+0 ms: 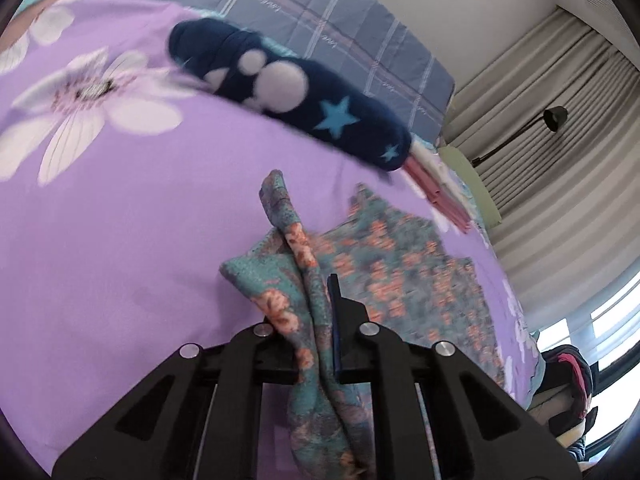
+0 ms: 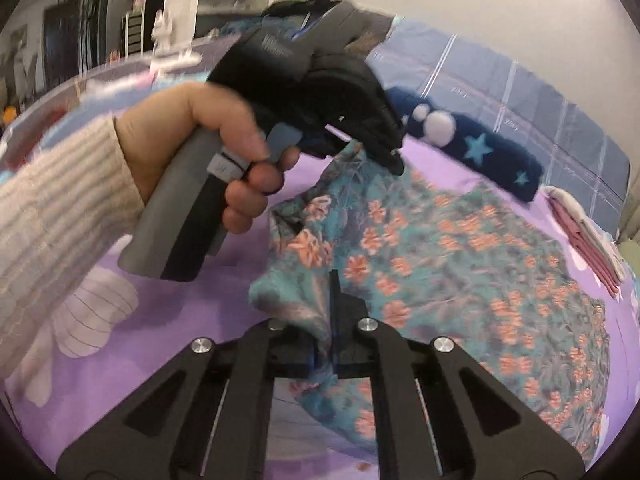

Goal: Fold small clothes
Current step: 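Lift the shirt off the bedspread with both grippers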

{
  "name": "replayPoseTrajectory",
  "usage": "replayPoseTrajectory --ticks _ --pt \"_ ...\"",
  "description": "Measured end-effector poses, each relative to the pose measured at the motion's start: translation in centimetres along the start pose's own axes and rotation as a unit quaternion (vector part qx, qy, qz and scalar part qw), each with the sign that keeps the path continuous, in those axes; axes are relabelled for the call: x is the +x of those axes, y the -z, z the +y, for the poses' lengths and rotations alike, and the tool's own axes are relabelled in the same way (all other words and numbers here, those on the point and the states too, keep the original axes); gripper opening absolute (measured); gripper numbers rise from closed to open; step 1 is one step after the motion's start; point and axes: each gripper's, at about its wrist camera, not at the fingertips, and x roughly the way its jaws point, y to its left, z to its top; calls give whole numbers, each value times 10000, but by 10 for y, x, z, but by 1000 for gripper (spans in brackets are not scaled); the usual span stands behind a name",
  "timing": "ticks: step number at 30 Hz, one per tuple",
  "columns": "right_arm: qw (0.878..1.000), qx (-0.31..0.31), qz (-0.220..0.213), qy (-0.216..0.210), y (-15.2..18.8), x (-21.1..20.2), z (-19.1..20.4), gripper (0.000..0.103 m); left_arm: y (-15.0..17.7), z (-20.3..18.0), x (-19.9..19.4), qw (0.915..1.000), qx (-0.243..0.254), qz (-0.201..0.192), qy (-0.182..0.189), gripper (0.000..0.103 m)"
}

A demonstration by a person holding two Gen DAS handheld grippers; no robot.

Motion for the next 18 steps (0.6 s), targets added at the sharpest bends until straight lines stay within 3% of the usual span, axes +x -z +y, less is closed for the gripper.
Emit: replayPoseTrajectory --ticks 8,18 --pt "9928 1155 -324 -28 11 -49 -90 5 -13 -86 20 9983 579 -32 -33 11" --pt "9670 2491 -517 129 83 -94 -201 5 -2 -209 93 9920 1234 182 -212 10"
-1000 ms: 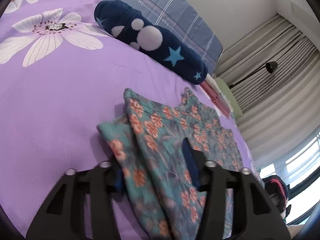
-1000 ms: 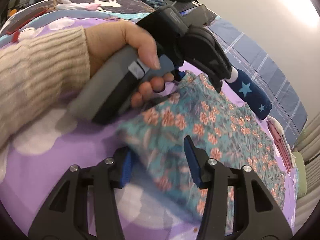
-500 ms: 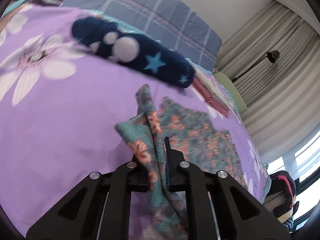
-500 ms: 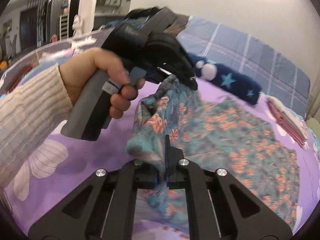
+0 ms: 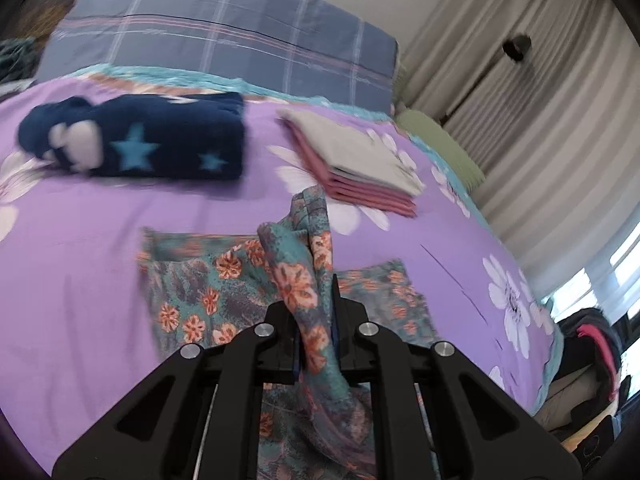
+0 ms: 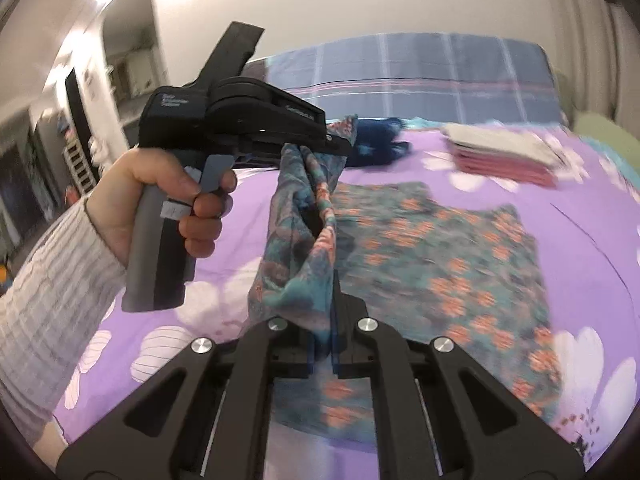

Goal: Fold small clothes
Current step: 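Lift the shirt off the bedspread with both grippers, then open the left gripper while the right gripper lays the shirt edge down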

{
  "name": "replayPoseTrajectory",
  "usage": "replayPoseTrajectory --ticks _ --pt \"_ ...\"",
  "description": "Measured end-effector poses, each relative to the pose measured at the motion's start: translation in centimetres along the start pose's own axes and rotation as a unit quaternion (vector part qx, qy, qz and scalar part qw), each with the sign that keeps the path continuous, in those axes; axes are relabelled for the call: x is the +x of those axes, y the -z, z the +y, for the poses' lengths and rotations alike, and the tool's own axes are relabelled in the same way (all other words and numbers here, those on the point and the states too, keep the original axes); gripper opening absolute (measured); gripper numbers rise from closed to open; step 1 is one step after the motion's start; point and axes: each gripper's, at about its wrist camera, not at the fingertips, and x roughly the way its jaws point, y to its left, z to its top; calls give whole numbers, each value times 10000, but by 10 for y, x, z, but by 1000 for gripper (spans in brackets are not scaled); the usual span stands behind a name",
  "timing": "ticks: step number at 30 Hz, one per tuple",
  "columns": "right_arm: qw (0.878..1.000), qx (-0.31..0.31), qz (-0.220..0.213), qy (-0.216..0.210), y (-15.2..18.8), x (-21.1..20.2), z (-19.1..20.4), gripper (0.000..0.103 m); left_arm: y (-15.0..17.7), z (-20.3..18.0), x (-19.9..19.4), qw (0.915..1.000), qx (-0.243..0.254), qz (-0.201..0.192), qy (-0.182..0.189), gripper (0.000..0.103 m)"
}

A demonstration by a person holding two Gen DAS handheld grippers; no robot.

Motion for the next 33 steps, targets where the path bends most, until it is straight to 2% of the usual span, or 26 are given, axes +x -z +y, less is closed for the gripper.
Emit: replayPoseTrajectory --ticks 5,9,13,18,19,21,22,23,25,27,30,33 --pt "9984 551 69 71 19 -12 -60 5 5 -62 52 9984 451 316 -121 10" --pt "9942 1062 172 4 29 -16 -105 5 11 -95 90 9953 678 602 -334 9" --pt "9892 1441 238 -104 41 -17 -136 5 17 -117 114 9907 953 798 -545 9" --pt "9839 1712 334 -394 51 -16 -152 5 22 -132 139 9813 1312 1052 -937 10" --pt "9836 1722 344 -420 52 -16 -153 5 24 -135 143 9789 1410 1057 -1033 12" --pt "9821 1774 403 -496 55 -14 -157 5 26 -141 146 9778 1480 1016 -1078 30" --pt "9807 1824 443 -544 57 -13 -159 5 25 -144 144 9786 1479 921 -1093 49" --pt "9791 1884 480 -591 59 -12 -162 6 23 -147 140 9794 1482 805 -1115 57" --pt "9750 2037 549 -696 60 -7 -169 7 19 -154 126 9798 1593 553 -1079 59" --pt "9713 2161 570 -817 63 -8 -173 7 18 -161 108 9775 1713 381 -1168 65" --pt "9668 2295 558 -973 65 -9 -180 8 32 -164 67 9682 2088 55 -1374 72" --pt "9631 2398 573 -1080 67 -9 -184 8 62 -154 22 9595 2324 -161 -1587 80"
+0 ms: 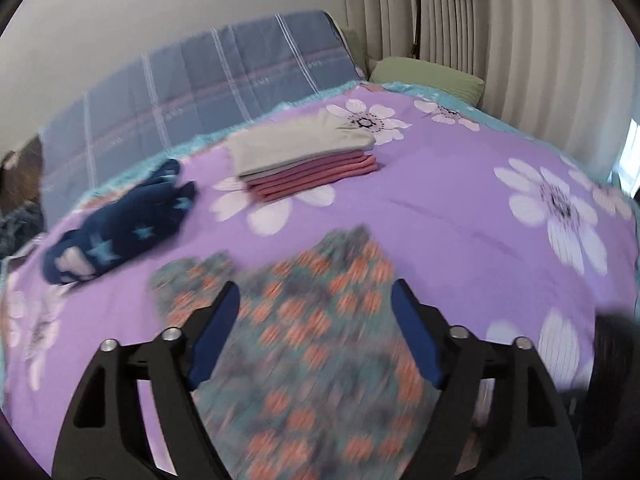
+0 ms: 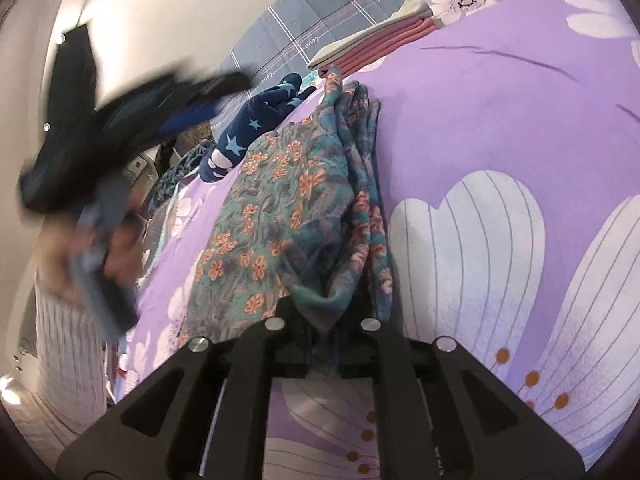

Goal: Fold small clothes
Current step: 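Open the left gripper while the right gripper lays the shirt edge down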

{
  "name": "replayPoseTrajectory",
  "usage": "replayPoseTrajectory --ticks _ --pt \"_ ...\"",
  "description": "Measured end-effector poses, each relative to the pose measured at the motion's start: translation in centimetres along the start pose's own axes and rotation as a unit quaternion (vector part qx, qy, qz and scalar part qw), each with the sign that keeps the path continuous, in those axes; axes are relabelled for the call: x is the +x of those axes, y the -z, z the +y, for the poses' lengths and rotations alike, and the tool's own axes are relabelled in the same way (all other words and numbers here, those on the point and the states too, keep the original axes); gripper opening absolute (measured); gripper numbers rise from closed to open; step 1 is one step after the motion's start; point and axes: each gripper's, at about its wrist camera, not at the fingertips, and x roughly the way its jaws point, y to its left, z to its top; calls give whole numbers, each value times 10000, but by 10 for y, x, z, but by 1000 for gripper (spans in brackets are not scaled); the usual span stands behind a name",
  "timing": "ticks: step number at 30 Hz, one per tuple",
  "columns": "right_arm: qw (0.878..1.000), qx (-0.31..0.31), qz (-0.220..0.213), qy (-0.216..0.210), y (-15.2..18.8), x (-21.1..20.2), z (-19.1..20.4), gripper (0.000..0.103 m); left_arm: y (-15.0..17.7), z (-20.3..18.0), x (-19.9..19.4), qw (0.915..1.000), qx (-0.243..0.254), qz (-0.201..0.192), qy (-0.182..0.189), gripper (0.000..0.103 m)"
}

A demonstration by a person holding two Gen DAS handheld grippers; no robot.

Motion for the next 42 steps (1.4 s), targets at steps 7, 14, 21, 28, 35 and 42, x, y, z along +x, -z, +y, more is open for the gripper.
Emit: replayPoseTrajectory --ticks 7,14,21,28,35,42 --pt "10000 19 54 -5 4 -4 5 17 103 18 -65 9984 160 88 -539 84" --pt "9998 42 139 105 1 0 11 28 165 28 -79 9981 -453 341 -226 84" --pt "9992 283 108 259 1 -5 5 6 176 17 -54 9958 -208 592 -669 84" --pt "9978 490 200 393 -2 -24 -16 11 181 41 -62 9932 -324 518 -988 86" --pt "9985 -62 -177 517 -1 -45 -5 16 185 47 -62 9922 -495 580 -988 86" --pt "9942 -744 331 699 -5 -12 17 4 183 47 -68 9922 -757 388 -908 83"
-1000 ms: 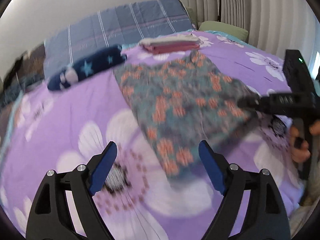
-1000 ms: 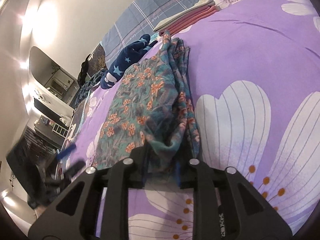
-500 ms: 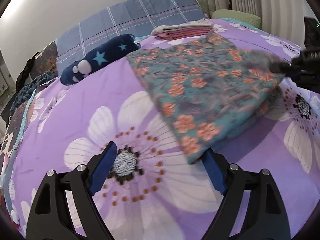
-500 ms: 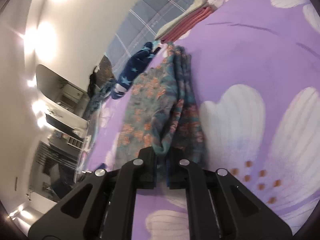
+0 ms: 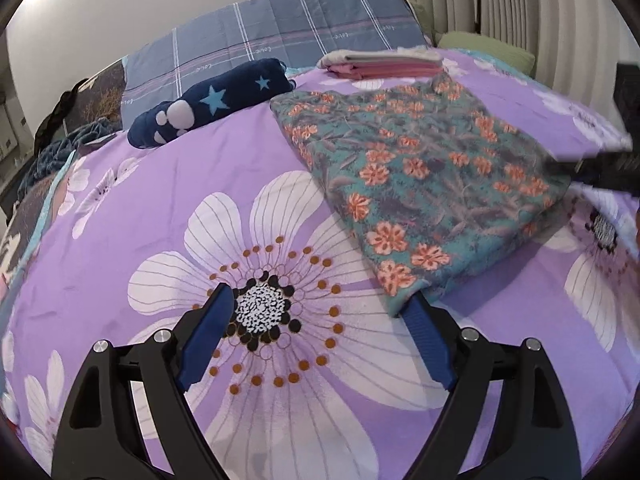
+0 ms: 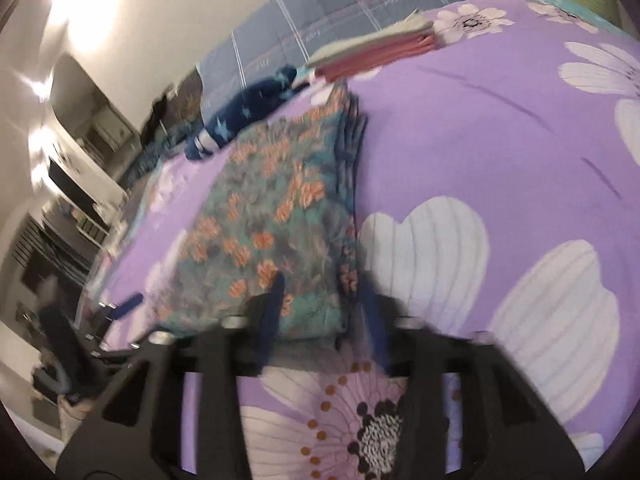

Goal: Fold small clothes
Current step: 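Open the left gripper while the right gripper lays the shirt edge down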

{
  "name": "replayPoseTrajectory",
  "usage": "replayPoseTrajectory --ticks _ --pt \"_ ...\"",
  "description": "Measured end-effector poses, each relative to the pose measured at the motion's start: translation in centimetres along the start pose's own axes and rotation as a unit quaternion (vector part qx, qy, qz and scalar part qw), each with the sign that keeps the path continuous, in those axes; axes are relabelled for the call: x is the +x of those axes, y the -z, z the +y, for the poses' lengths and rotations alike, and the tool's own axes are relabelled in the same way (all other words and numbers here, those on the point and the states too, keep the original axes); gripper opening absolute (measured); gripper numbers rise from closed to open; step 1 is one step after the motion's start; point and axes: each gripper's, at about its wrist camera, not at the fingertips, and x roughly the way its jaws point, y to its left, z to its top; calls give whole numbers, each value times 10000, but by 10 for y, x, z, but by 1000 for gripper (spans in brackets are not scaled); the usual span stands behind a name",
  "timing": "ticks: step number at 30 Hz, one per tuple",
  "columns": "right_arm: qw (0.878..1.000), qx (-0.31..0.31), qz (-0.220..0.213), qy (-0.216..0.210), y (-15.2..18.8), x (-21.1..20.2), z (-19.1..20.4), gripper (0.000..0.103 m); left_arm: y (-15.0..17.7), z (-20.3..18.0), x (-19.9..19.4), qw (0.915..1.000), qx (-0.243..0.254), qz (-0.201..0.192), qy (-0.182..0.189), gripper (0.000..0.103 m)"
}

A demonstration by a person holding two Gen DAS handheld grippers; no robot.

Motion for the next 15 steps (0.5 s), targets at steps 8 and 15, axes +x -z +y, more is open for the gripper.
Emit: replayPoseTrajectory --ticks 8,15 --pt "9983 150 -431 -363 -11 -34 10 3 -6 -14 -16 9977 178 -446 485 5" --pt "9996 212 21 187 12 -9 -16 13 17 -17 -5 9978 435 72 503 4"
